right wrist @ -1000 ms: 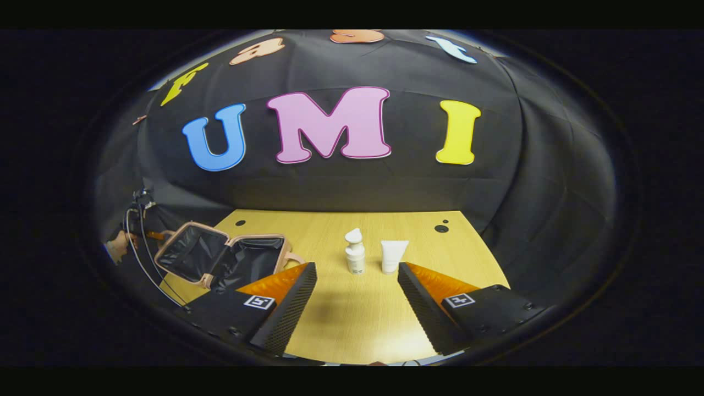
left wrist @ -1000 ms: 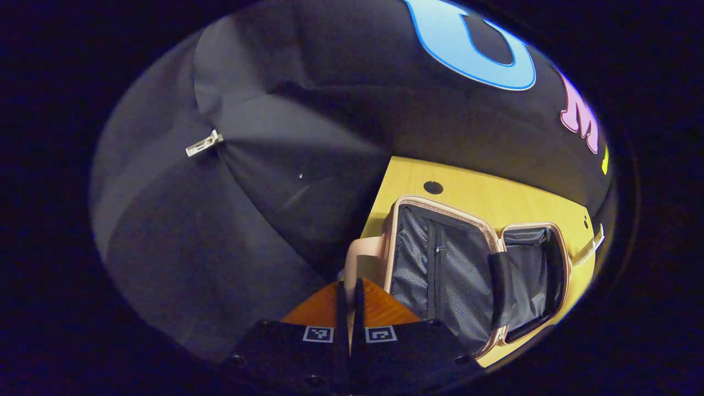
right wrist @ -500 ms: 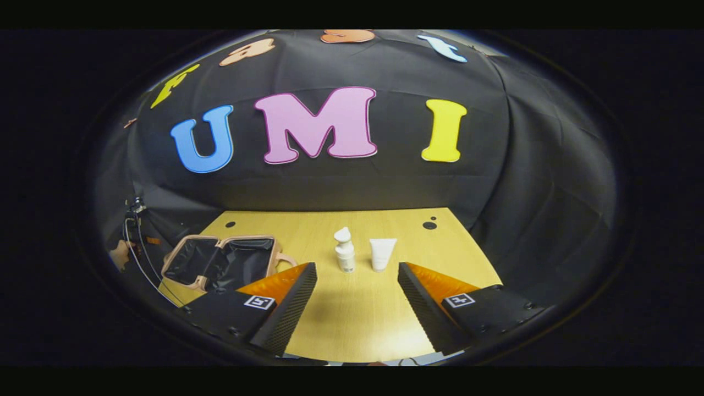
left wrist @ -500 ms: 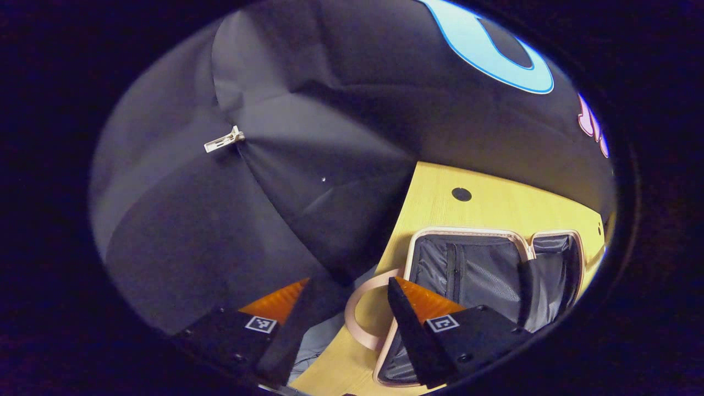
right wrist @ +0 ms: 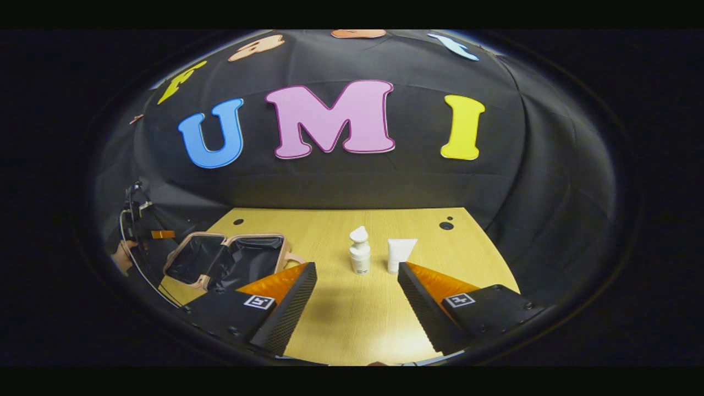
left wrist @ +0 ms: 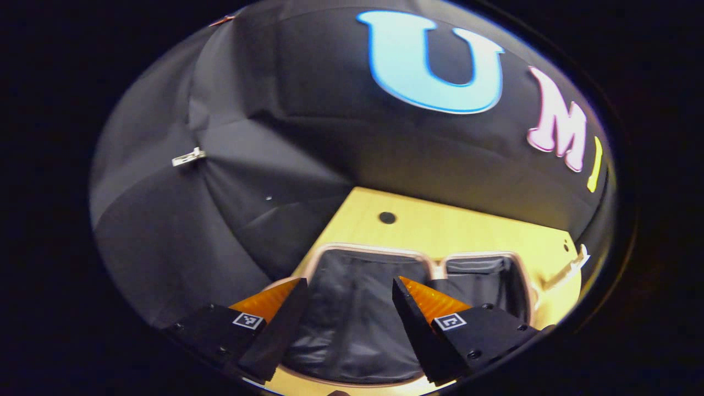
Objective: First open the suitcase, pack the skin care products into it, and then close the suitcase.
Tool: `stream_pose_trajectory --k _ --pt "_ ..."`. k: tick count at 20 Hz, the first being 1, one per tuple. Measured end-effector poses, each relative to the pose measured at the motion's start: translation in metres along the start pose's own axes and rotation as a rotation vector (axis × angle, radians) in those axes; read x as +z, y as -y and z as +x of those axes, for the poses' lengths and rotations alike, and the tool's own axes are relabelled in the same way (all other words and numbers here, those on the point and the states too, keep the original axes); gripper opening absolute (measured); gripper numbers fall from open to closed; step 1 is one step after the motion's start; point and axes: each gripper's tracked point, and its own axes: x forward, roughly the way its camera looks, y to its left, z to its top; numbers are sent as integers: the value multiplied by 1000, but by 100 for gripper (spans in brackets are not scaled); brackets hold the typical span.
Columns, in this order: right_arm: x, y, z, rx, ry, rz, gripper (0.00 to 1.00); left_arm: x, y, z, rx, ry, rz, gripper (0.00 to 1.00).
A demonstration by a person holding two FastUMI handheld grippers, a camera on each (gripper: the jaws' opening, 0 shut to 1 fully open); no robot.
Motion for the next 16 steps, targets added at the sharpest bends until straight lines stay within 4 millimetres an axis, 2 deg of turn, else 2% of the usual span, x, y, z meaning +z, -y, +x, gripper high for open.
stream_pose_trajectory --k 3,7,10,12,13,14,16 --pt "-2 9 14 4 14 -32 95 8 86 -19 -128 58 21 96" --pt "-15 32 33 -6 20 -72 95 -5 211 -42 -289 87 92 97" --pt "-32 51 49 -11 -11 -57 95 -27 296 -47 -363 92 174 96" --pt "-42 66 62 -8 -28 -45 95 -50 346 -43 -410 58 187 97" --pt "-47 72 70 -6 -38 -40 95 -65 367 -40 -431 26 190 92" --pt "-53 78 81 -4 -44 -36 95 -78 387 -34 -444 -10 189 96" --pt "-67 87 103 5 -66 -21 95 -100 421 -23 -451 -57 177 97"
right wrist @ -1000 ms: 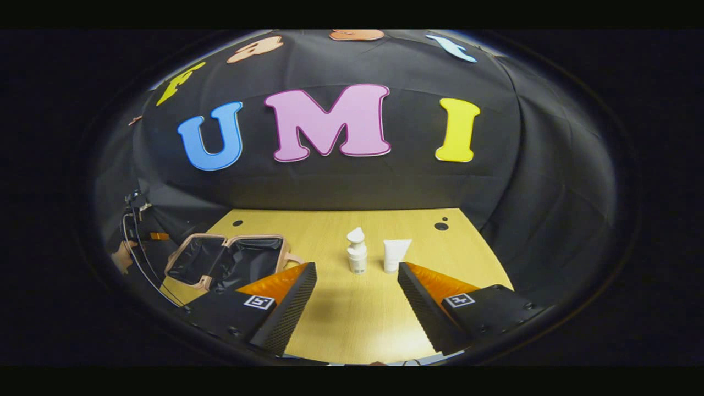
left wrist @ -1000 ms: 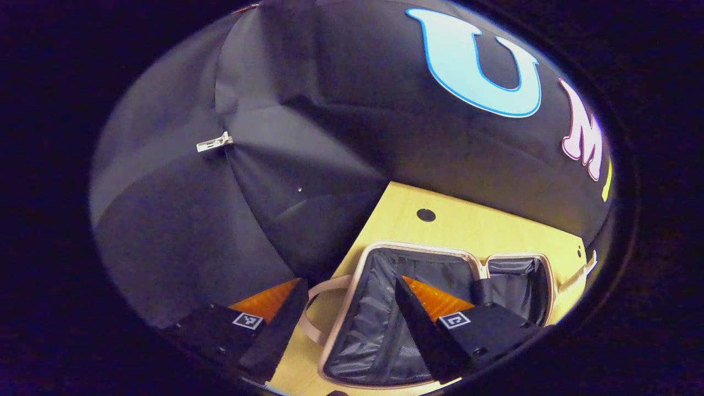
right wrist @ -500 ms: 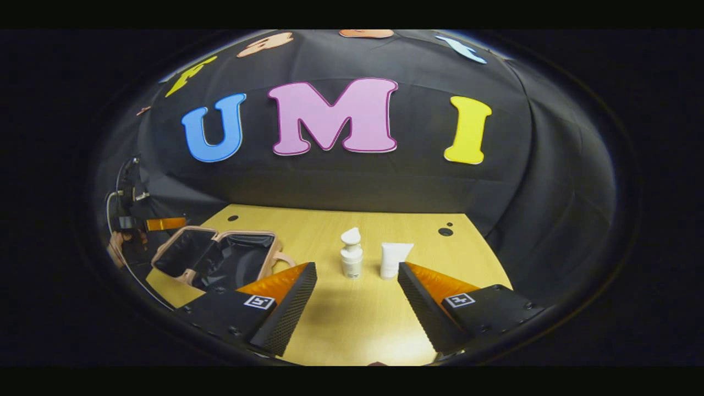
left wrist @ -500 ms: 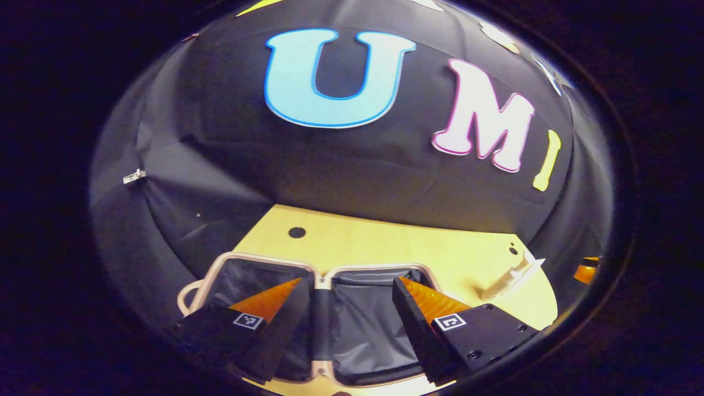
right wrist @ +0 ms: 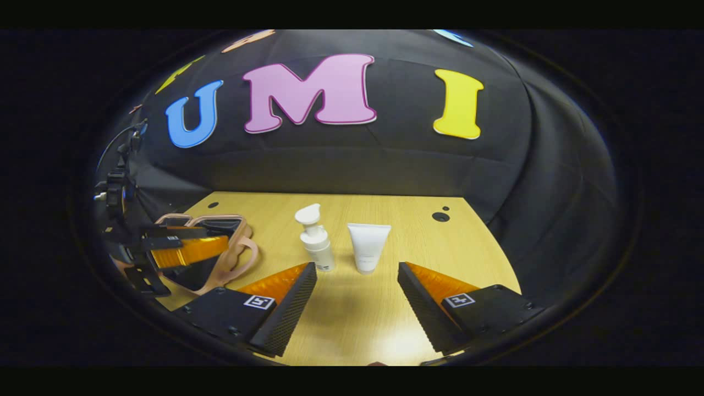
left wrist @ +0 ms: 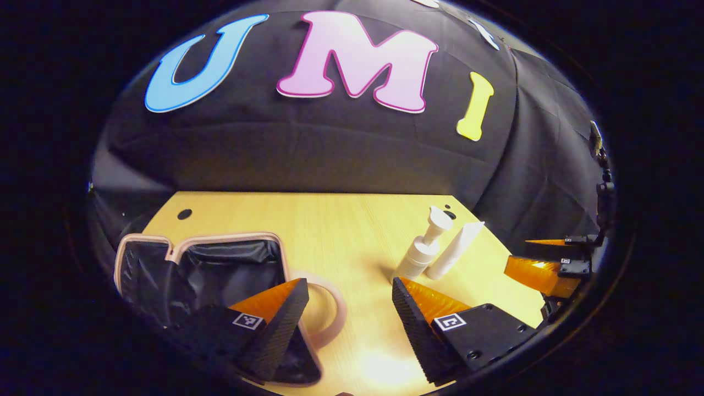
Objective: First open the suitcase, pack the skin care products into it, and then close the suitcase.
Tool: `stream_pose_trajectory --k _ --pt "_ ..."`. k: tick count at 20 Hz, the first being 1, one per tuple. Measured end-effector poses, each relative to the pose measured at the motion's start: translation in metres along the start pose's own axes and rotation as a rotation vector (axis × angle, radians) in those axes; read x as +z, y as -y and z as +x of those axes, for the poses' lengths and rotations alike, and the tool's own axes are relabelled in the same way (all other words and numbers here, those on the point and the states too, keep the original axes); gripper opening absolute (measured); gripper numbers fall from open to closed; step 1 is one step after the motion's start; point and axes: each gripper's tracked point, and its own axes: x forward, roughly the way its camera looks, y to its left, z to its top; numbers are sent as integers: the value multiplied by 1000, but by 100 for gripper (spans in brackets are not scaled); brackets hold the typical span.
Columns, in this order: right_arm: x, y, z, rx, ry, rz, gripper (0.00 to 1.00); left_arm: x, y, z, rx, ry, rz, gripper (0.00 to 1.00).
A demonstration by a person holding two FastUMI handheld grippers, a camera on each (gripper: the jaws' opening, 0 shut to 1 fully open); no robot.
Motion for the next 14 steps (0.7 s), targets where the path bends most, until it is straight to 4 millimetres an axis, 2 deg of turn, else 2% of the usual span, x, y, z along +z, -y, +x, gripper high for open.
stream_pose_trajectory --k 3,6,9,14 --pt "-22 9 33 27 -46 8 96 -13 21 40 28 -27 -14 97" --pt "-39 20 58 44 -73 12 96 -28 45 65 4 -58 -19 97" --pt "-50 24 75 71 -100 27 96 -34 62 80 -30 -56 39 97" --pt "-59 24 100 110 -114 -13 95 -40 73 105 -25 -76 106 97"
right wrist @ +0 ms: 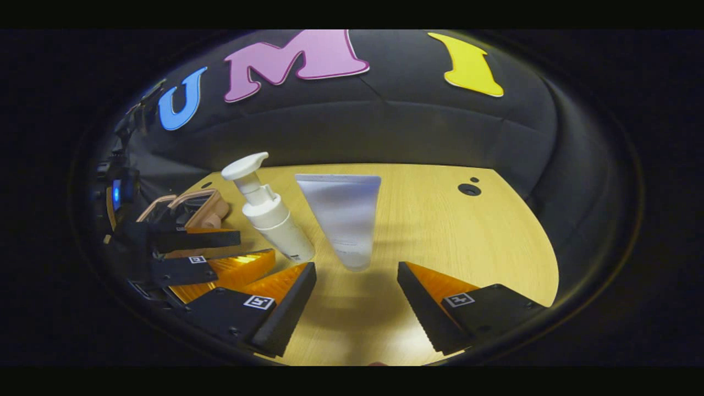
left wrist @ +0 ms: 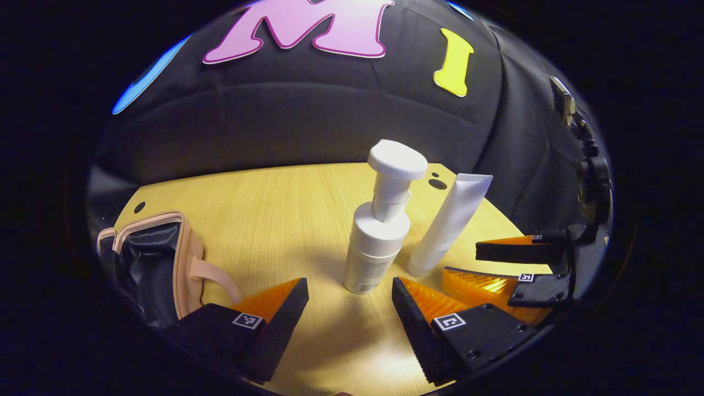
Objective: First open the suitcase, pack the skin care products into it, and then close the suitcase.
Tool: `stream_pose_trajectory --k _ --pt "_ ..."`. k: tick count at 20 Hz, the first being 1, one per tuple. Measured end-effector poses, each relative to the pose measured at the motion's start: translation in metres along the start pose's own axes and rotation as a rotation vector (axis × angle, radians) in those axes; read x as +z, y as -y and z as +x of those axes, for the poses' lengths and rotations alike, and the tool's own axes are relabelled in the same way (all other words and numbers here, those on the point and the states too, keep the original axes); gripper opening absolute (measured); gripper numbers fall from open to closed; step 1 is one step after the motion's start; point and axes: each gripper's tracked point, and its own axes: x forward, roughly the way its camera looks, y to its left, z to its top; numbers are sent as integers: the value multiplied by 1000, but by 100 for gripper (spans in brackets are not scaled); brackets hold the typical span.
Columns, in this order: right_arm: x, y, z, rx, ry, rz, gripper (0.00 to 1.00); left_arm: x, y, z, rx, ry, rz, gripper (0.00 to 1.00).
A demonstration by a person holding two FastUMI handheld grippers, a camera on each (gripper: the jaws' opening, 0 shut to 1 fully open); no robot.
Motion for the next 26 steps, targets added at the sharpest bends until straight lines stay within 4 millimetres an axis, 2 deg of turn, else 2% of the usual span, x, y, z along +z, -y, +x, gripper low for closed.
stream_pose_trajectory --k 7,10,14,21,22,23,24,25,26 --pt "-2 7 20 18 0 13 95 -1 7 24 1 -9 71 97" --pt "2 4 28 37 3 3 95 -1 6 25 3 -10 97 97" --pt "8 3 39 50 15 -53 94 1 -1 43 -1 -12 107 97" --pt "4 10 55 43 11 -15 94 5 -2 58 3 2 130 96" --pt "3 11 55 41 14 -7 84 7 -4 61 11 8 135 96" --pt "4 11 55 37 16 -4 94 7 -6 63 24 6 146 96" --pt "4 11 56 35 16 -2 94 7 -8 67 32 4 151 96" --pt "4 9 58 38 15 4 94 6 -9 68 32 5 148 96" --pt "4 6 62 41 14 12 82 7 -9 71 27 7 140 96"
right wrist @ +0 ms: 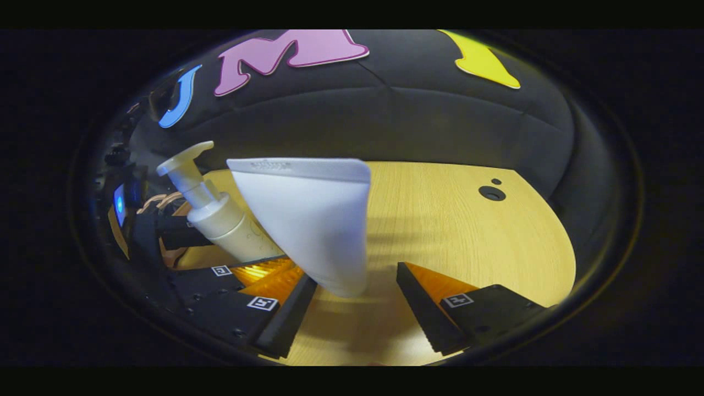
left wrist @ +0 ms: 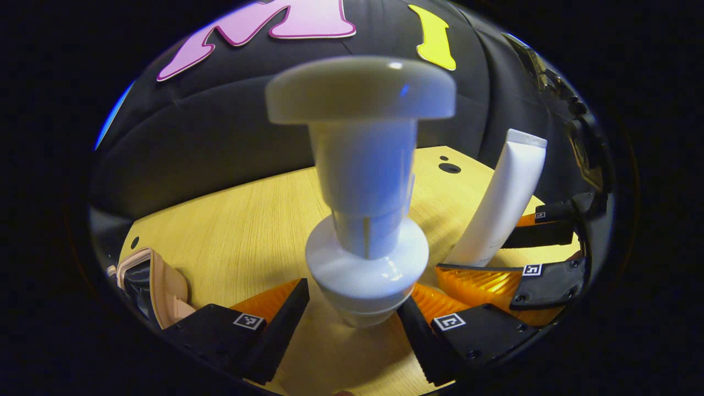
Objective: First open the suitcase, pack the skin care products into it, and then close the suitcase.
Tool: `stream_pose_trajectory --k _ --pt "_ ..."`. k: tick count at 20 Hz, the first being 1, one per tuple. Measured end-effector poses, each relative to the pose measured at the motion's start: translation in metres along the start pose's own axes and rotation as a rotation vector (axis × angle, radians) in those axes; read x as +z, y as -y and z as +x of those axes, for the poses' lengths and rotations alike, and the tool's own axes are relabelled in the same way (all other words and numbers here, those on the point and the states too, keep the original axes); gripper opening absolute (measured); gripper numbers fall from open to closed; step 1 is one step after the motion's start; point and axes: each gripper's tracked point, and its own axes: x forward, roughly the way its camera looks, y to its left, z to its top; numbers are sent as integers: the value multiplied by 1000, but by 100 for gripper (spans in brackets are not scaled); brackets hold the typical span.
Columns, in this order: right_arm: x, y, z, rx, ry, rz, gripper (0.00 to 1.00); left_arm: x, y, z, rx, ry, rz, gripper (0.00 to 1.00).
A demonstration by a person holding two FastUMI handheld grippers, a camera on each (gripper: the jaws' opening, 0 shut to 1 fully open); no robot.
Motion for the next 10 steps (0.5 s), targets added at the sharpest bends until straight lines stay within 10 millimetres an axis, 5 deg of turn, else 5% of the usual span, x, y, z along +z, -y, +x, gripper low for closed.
stream_pose_trajectory --k 1,2,3,4,5,10 --pt "0 -5 7 13 1 8 87 0 3 2 -18 -1 -13 96" --pt "1 -9 9 26 2 15 73 0 7 6 -33 0 -27 96" --pt "-2 -10 10 15 -3 6 72 1 15 8 -58 2 -40 95" --pt "-2 -15 7 37 -3 -5 55 3 13 -3 -54 -2 -32 71" --pt "-3 -18 9 46 -9 -5 54 1 16 10 -57 -3 -27 63" --pt "-5 -20 5 59 -28 -13 45 1 16 10 -43 -9 -49 55"
